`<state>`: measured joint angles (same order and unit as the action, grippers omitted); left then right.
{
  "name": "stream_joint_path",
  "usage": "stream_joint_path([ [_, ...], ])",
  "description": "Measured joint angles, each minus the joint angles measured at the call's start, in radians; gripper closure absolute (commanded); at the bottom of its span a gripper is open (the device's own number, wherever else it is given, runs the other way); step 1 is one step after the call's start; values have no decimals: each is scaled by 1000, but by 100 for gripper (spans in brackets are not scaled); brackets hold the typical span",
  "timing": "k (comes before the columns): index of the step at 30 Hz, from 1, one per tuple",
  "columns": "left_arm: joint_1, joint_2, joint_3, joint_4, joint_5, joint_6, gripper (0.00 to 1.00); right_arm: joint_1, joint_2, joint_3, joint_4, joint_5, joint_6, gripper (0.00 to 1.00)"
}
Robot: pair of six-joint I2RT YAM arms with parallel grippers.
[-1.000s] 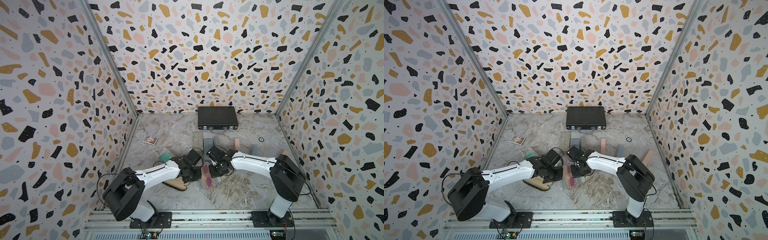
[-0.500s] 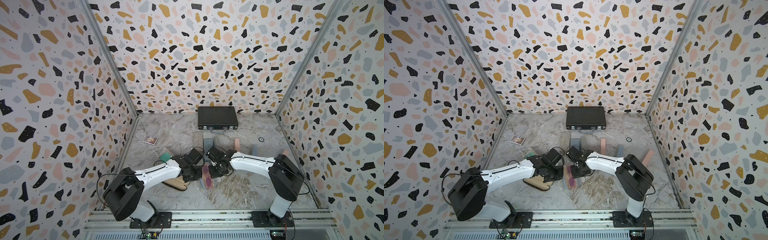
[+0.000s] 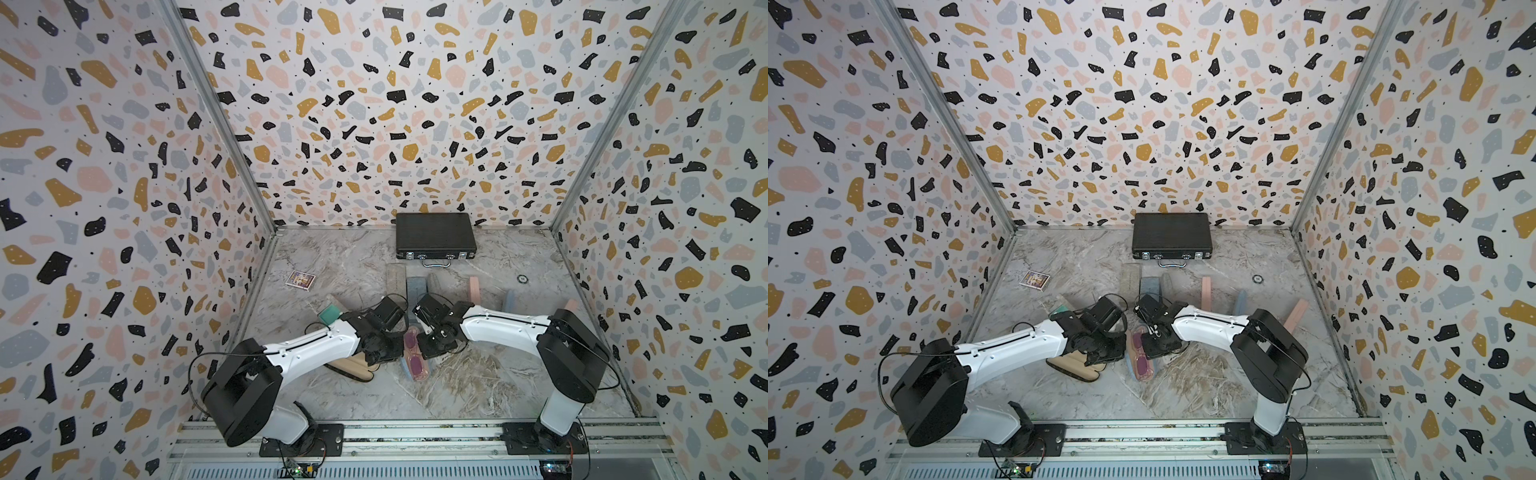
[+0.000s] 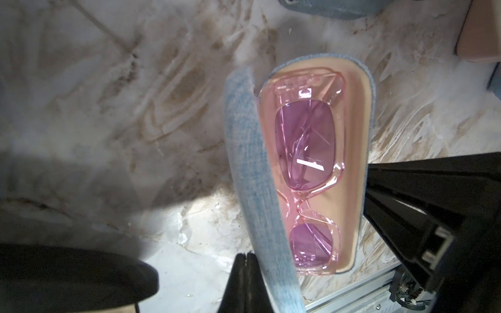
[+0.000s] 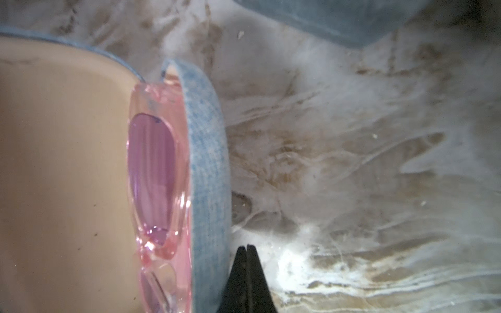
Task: Close the glasses case
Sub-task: Close the glasses case at the center of the board.
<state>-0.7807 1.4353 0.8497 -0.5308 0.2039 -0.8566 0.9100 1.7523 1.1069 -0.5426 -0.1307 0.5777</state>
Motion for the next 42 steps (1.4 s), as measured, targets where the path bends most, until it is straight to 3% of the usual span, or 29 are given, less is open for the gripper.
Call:
stream_joint_path([
  [42,-1,13,0,1,135,4,100,-1,-47,-40,28,-33,-157,100],
])
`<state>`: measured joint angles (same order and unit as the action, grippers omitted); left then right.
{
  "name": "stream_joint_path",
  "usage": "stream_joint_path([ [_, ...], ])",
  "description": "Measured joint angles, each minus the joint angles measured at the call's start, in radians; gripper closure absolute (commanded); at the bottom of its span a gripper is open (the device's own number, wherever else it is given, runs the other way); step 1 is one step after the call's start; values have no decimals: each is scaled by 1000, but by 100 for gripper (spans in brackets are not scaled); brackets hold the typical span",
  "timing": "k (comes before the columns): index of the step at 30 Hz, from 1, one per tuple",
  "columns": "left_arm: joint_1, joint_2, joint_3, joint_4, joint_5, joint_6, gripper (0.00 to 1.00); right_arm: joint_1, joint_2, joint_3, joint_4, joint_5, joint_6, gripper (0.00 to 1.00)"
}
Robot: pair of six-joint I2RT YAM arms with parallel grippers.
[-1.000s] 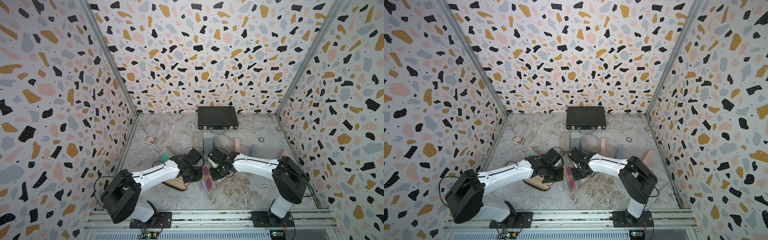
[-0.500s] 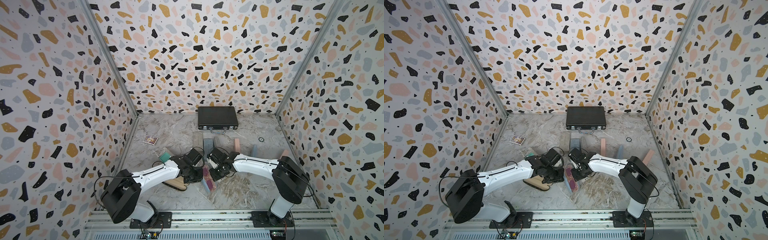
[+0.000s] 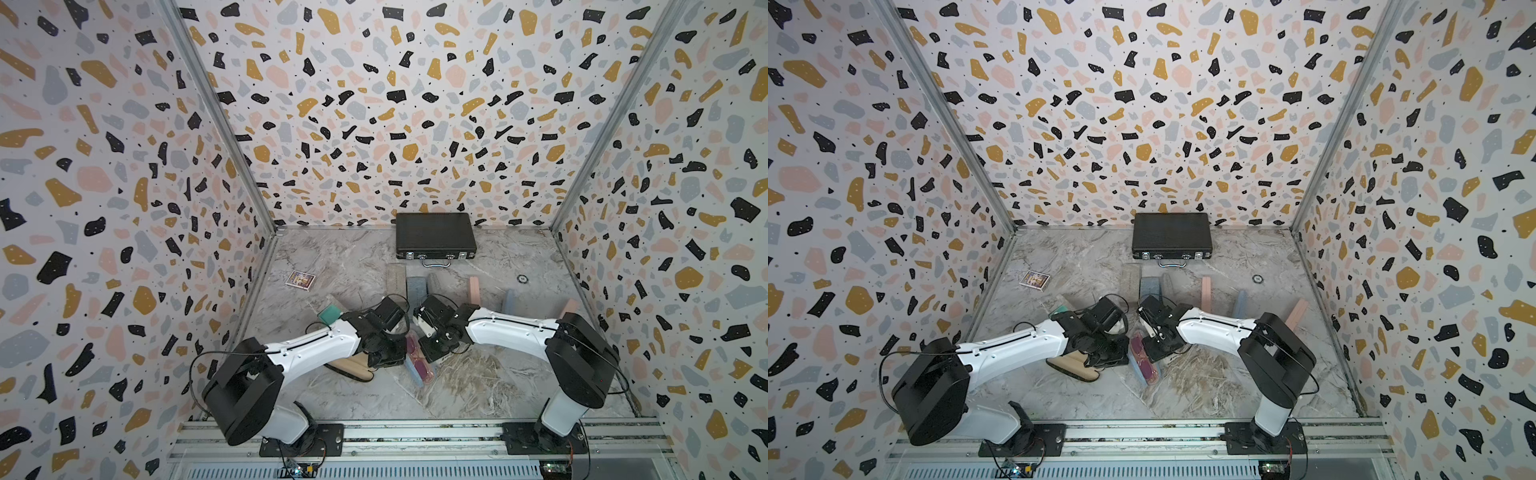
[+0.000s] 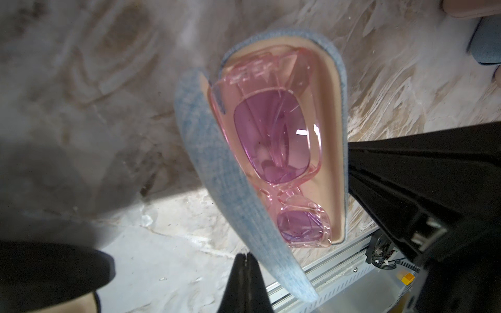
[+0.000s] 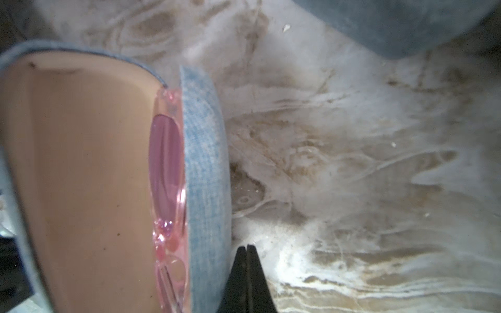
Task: Close the glasses case
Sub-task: Close the glasses case at the center of the board.
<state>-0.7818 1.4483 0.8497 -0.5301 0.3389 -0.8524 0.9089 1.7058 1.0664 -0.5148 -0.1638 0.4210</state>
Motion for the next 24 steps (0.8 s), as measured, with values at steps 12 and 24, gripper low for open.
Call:
stream_joint_path([
  [12,-5,8,10,94,41,3,100,12,-18,-4,39,-64,-41,100],
  [24,-6,-24,13,138,9,-3,100,16,-33,-29,80,-16,19,95],
])
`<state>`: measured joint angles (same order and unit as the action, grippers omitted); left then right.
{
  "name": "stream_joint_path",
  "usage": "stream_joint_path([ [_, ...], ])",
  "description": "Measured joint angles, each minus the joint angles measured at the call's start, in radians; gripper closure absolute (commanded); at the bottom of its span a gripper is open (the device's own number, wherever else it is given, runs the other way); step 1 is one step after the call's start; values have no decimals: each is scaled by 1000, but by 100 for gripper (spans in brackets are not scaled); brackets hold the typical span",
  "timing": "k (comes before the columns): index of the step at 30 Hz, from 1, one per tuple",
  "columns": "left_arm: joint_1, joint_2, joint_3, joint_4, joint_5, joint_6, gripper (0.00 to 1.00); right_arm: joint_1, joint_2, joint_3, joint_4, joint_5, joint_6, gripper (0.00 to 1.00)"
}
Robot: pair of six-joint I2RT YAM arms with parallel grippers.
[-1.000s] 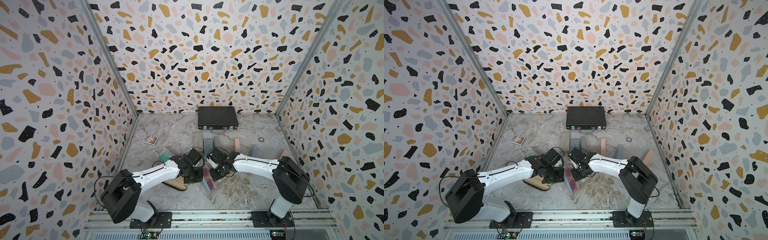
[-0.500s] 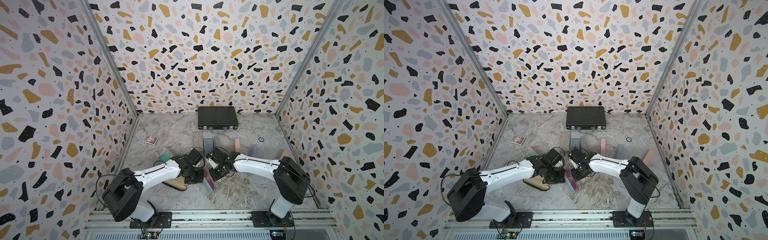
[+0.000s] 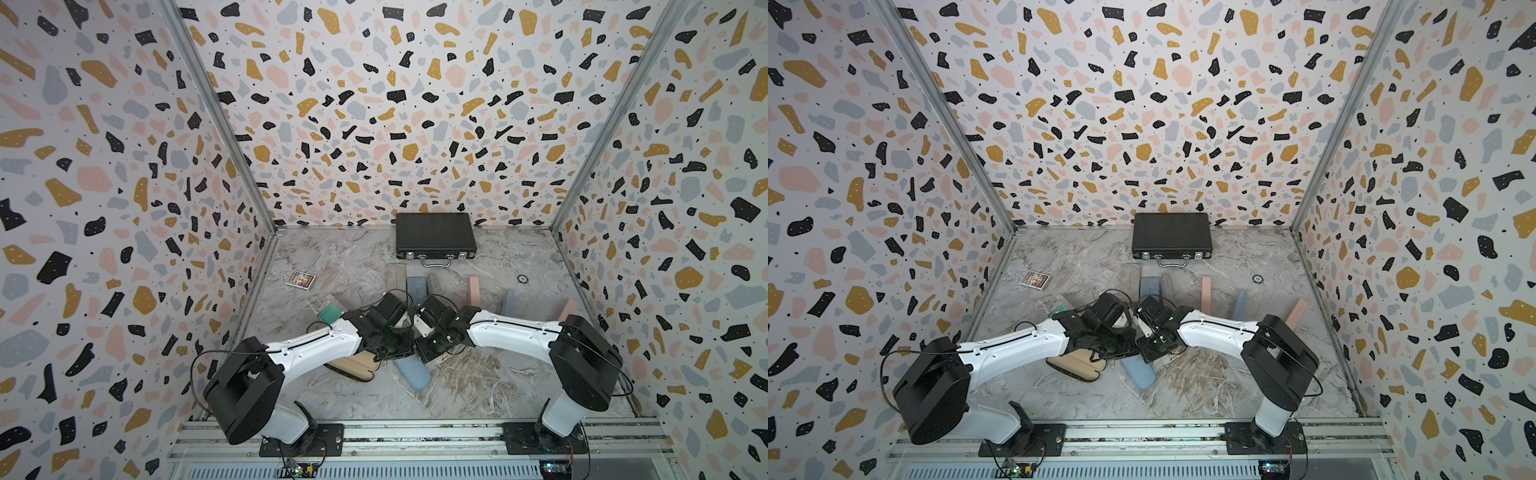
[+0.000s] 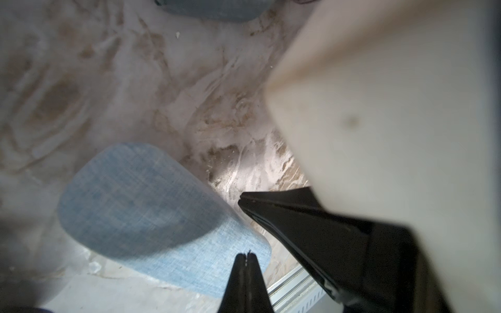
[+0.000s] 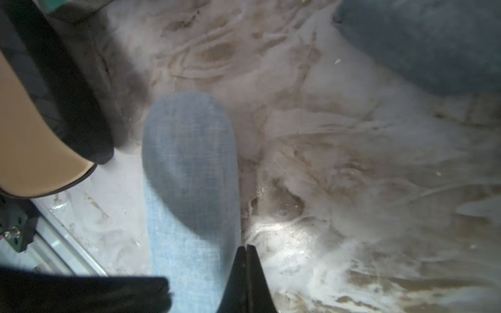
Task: Close the glasses case
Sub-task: Close the glasses case at the center of the board, then pick up the glasses case at the center of the board.
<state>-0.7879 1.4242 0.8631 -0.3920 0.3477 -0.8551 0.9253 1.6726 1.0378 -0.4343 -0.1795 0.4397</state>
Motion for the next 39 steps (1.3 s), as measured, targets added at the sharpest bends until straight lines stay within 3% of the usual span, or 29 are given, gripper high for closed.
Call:
stream_joint_path([
  [4,0,-120,0,-43,-64,6,100,1,-65,-35,-11,76,33,76],
  [7,0,-239,0,-97,-130,7,78,2,-135,-63,-22,96,48,58],
  [11,16,-407,-2,-179,-217,8,38,7,-198,-72,-37,90,55,29],
  [14,52,-528,-26,-230,-263,4,21,35,-210,-72,-47,83,45,17],
  [20,136,-700,-117,-343,-315,-22,16,147,-148,-53,-97,99,26,13],
  [26,155,-832,-156,-438,-347,-57,15,217,-33,-12,-116,114,28,14],
  [34,159,-878,-165,-480,-357,-76,14,254,101,100,-141,168,30,18],
  [37,159,-882,-167,-482,-357,-76,15,255,144,118,-140,187,32,22],
  [39,159,-883,-167,-482,-357,-76,15,255,164,131,-142,204,33,32],
])
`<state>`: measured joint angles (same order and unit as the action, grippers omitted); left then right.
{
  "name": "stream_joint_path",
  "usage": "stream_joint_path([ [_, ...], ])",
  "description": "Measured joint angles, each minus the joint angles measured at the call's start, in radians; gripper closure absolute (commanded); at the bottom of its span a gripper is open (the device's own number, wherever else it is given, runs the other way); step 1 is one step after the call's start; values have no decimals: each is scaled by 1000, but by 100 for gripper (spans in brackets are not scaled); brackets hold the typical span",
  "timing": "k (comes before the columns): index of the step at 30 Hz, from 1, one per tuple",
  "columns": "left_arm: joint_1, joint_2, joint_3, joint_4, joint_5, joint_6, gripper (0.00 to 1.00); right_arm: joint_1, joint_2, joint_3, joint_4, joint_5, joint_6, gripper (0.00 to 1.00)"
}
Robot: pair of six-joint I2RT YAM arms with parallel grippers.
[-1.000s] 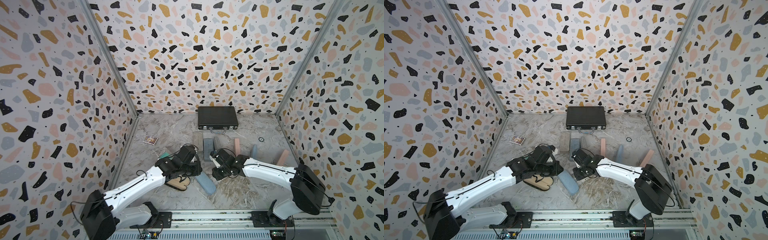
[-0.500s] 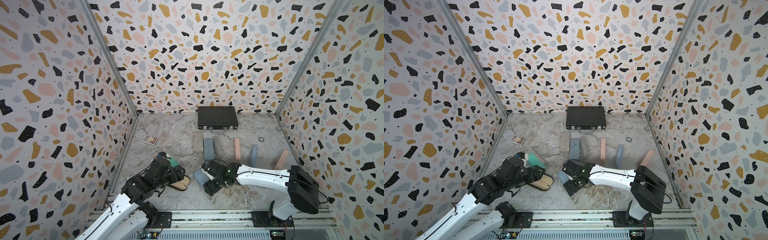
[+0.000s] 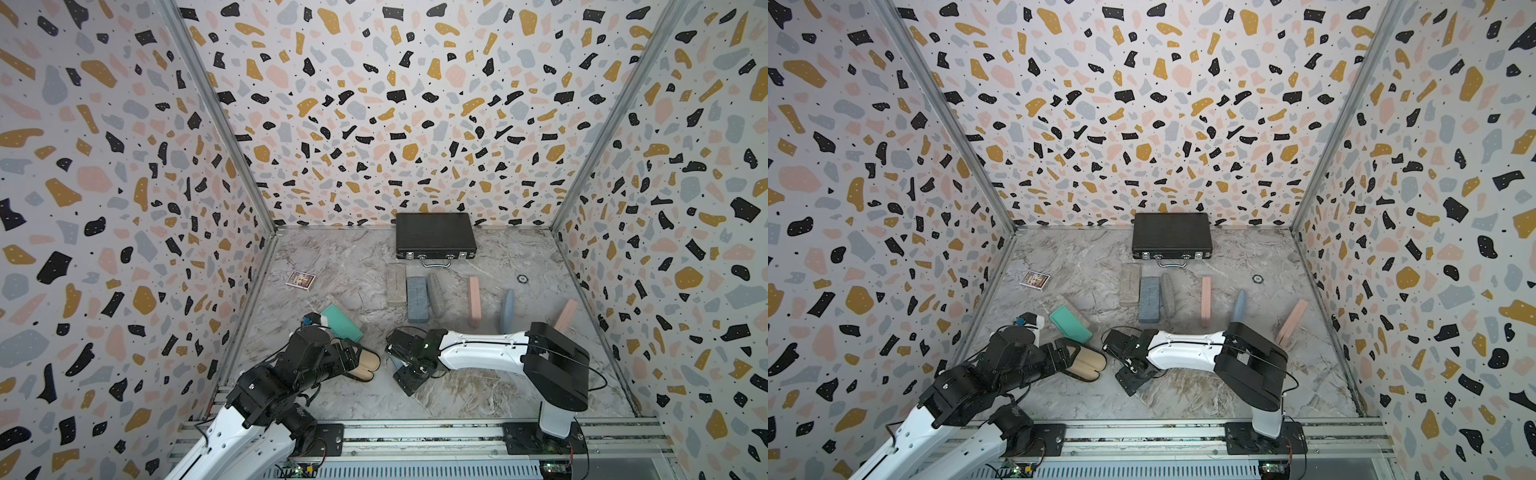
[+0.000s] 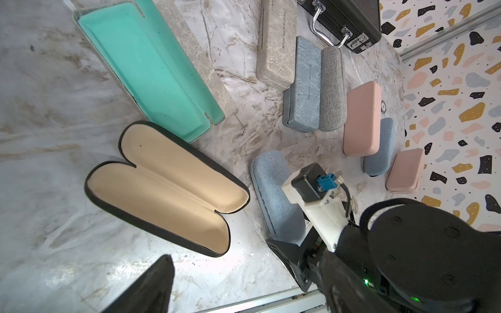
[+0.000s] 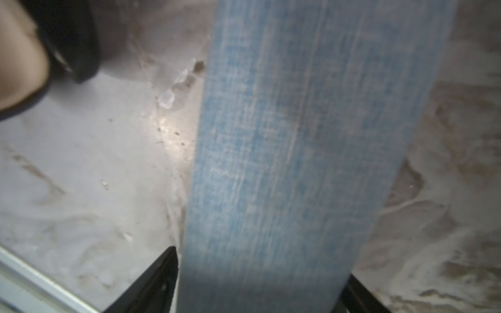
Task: Close the glasses case
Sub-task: Pick up the glasses case at the center of the board, then place the glasses case at the center of the board.
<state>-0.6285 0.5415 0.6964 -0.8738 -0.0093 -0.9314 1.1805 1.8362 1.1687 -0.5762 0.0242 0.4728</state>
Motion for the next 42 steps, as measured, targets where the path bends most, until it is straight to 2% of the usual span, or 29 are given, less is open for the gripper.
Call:
stream_joint_path([
  [1,0,0,0,0,0,0,15,0,5,5,1,7,2,38],
  [3,0,0,0,0,2,0,15,0,17,18,1,19,4,57],
  [4,0,0,0,0,3,0,15,0,19,21,4,23,11,62],
  [6,0,0,0,0,4,0,15,0,22,24,6,34,14,68],
  [10,0,0,0,1,5,0,15,1,14,10,18,60,29,72],
  [19,0,15,-6,17,22,0,15,-31,-169,-156,-35,175,110,73],
  [27,0,14,-30,27,31,-2,14,-185,-340,-293,-71,201,192,72],
  [38,0,16,-47,38,42,-8,14,-308,-340,-343,-79,177,211,68],
  [40,0,16,-48,38,45,-8,14,-327,-315,-342,-72,168,204,64],
  [42,0,15,-48,38,45,-8,13,-346,-286,-327,-77,157,195,56],
])
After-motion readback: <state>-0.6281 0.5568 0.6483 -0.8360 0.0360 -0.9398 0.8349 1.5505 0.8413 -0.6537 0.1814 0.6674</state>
